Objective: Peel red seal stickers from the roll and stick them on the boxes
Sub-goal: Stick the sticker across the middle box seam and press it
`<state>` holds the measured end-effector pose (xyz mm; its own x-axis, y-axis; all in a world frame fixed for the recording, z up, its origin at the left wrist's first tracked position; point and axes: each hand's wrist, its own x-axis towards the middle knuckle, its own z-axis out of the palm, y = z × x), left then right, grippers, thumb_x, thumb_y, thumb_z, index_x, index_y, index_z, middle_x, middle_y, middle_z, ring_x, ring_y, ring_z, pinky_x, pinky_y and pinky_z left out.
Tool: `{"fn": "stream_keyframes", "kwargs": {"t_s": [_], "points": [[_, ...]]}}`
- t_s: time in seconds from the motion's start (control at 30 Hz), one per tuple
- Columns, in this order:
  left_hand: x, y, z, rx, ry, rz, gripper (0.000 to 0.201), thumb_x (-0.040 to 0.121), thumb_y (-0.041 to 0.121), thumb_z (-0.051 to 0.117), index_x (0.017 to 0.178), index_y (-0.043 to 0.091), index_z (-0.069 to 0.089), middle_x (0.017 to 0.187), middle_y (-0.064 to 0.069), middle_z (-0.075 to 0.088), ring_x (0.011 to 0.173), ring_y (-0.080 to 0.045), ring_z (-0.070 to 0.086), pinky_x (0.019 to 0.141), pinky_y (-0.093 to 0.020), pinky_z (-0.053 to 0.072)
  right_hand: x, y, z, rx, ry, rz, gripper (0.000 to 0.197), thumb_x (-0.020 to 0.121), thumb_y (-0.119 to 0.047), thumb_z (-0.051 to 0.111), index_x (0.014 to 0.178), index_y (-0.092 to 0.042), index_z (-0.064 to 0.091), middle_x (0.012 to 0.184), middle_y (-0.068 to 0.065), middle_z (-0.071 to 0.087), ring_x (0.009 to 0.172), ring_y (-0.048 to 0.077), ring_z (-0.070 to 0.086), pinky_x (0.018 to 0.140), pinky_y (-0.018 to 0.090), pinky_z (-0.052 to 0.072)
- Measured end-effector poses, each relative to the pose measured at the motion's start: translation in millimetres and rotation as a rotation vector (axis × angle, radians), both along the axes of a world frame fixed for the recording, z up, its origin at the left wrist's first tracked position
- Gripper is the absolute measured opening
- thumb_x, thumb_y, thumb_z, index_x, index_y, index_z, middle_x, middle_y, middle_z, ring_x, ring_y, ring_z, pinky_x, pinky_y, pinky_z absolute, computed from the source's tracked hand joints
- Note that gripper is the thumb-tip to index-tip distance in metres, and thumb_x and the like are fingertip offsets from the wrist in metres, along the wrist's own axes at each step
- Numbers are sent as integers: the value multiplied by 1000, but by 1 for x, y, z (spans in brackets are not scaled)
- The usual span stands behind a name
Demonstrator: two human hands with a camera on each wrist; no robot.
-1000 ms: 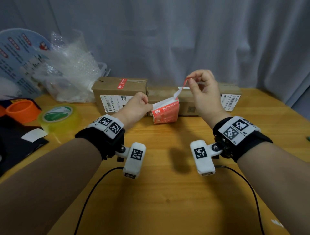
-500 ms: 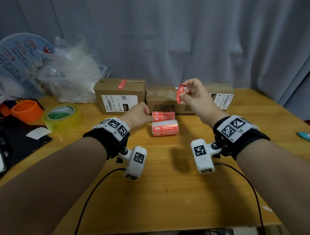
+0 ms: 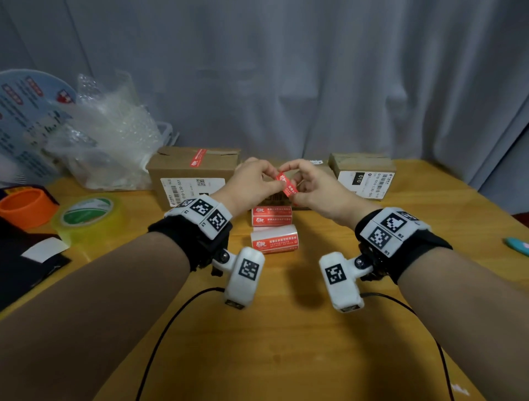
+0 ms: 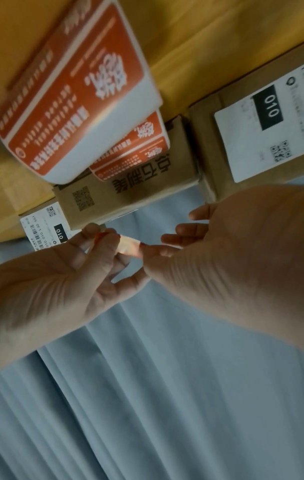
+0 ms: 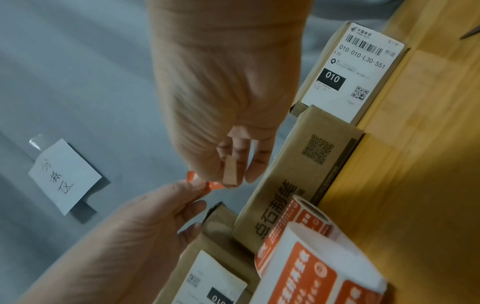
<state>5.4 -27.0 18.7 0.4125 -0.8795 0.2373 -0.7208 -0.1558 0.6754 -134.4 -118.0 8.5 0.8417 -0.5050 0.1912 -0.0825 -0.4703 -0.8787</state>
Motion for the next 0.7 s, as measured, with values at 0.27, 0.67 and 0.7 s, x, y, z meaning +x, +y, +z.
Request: {"fn": "stream_keyframes", "kwargs": {"t_s": [0.27,0.67,0.7], "points": [[7,-28,-1,-213,418,-48,7,87,20,61,84,17,56,79,7,55,74,-6,53,67,-16,43,10,-52,5,122,-45,-193,14,83,-8,66,91,-18,59,85,3,61,66,6,58,61,20,49],[13,-75,-6,-284,712,88,5,86,24,65,88,22,68,85,-2,65,81,-16,61,82,-38,54,43,-105,18,521,-358,-241,10,88,-7,59,79,-12,60,81,8,63,74,16,61,68,26,52],[13,-76,-8,-301,735,107,7,86,24,65,92,22,68,80,5,65,74,-9,59,75,-30,51,45,-105,19,496,-378,-262,10,87,-6,60,79,-12,60,79,7,64,72,16,61,68,26,52]]}}
